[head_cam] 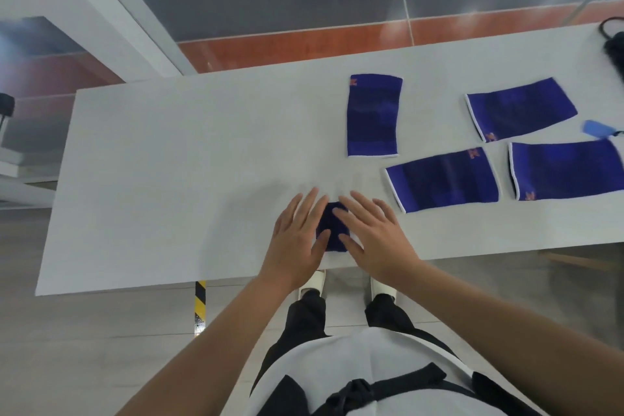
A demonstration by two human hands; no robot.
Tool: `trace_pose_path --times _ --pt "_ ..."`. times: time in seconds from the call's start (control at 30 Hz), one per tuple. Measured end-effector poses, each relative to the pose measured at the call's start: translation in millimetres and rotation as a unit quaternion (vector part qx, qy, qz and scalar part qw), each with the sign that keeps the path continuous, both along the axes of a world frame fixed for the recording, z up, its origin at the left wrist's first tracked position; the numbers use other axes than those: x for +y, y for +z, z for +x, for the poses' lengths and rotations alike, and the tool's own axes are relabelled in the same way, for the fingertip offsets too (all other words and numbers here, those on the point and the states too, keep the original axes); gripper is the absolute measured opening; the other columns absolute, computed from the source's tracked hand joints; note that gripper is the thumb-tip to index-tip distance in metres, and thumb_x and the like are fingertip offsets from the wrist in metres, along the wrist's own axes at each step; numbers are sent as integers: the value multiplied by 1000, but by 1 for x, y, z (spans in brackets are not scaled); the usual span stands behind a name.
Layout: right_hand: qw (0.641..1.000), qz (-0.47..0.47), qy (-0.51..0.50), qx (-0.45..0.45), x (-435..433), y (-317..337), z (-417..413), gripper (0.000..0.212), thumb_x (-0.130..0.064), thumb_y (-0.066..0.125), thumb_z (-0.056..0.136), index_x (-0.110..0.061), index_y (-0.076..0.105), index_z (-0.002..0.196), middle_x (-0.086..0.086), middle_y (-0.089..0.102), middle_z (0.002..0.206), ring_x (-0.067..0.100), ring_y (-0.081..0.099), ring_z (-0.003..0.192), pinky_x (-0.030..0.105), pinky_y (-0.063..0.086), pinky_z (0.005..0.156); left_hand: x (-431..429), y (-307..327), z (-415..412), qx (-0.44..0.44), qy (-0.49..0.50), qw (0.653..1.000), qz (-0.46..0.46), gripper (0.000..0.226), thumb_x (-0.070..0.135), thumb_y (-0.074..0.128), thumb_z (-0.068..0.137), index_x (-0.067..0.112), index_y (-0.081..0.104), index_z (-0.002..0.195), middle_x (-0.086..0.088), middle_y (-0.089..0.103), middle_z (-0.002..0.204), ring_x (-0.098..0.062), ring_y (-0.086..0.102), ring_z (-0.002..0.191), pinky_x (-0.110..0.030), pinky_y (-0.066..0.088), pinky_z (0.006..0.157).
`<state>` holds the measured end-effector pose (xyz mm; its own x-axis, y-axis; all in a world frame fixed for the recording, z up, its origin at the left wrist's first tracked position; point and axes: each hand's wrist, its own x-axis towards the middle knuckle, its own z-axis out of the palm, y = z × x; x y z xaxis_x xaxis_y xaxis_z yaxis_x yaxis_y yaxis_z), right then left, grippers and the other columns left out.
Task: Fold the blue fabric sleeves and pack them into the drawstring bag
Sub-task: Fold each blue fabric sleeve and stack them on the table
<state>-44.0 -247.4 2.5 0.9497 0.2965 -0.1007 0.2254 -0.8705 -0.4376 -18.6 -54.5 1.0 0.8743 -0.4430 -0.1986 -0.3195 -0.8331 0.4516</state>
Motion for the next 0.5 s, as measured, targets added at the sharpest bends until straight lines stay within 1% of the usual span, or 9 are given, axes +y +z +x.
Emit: trace_pose_path --times 0.03,0.1,0.2,0.27,0.37,0.43,0.5 --pt "999 -33 28 1 -3 -4 -2 43 -35 42 101 -18 57 137 1 47 154 25 33 149 49 21 120 3 -5 1 3 -41 998 41 58 46 17 105 26 13 159 6 7 168 -20 1 155 -39 6 125" --pt "994 -90 66 20 -7 -10 -4 48 -40 33 100 -20 61 134 0 52 151 25 37 147 53 18 117 9 -17 2 12 -90 991 96 61 51 2 103 28 2 159 10 -2 168 -22 -4 155 -46 6 126" --pt "989 -115 75 52 -8 -14 -3 51 -42 29 100 -23 60 135 -1 53 150 26 38 146 57 21 117 15 -30 5 9 -113 985 133 64 54 -5 100 28 -7 158 11 -8 167 -23 -7 155 -48 -1 125" --pt "989 -113 68 66 -7 -14 -2 52 -44 27 101 -24 58 137 -3 50 152 25 36 148 60 24 118 15 -32 6 10 -115 983 141 64 55 -7 100 28 -10 158 10 -10 167 -22 -8 155 -47 -7 124" --pt "988 -110 72 78 -7 -12 -1 51 -46 29 100 -25 58 137 -3 50 152 25 36 147 61 26 118 16 -35 6 16 -117 983 139 64 57 -9 99 30 -14 157 10 -13 167 -22 -9 155 -47 -10 122" --pt "988 -106 73 83 -8 -10 2 50 -46 33 100 -26 56 139 -4 47 154 25 34 148 60 23 119 17 -35 7 25 -119 984 131 65 58 -13 97 31 -16 156 10 -14 167 -21 -9 155 -46 -10 122" --pt "990 -94 68 85 -7 -8 4 49 -45 36 101 -26 52 143 -5 42 158 24 27 151 57 15 122 16 -32 8 33 -119 985 121 69 60 -17 94 31 -14 156 11 -12 167 -21 -6 155 -45 -7 123"
